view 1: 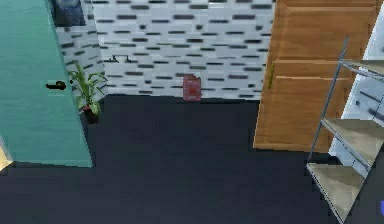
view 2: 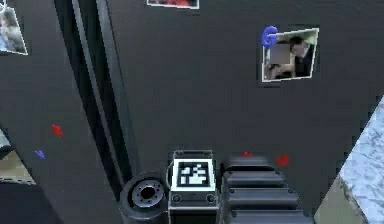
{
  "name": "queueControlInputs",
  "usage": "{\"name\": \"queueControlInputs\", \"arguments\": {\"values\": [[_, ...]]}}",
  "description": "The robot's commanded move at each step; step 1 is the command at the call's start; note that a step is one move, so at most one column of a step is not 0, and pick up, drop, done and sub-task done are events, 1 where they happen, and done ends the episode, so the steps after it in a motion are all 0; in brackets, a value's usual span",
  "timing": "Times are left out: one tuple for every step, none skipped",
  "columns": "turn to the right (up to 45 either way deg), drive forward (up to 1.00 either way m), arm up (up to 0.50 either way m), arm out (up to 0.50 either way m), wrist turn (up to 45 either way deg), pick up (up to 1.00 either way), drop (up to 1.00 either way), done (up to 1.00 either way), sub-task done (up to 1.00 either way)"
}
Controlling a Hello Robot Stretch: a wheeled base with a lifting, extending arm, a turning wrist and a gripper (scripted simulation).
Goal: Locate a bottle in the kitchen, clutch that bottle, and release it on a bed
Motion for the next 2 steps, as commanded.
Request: {"name": "queueControlInputs", "arguments": {"values": [[-21.0,0.0,0.0,0.0,0.0,0.0,0.0,0.0,0.0],[0.0,0.15,0.0,0.0,0.0,0.0,0.0,0.0,0.0]]}}
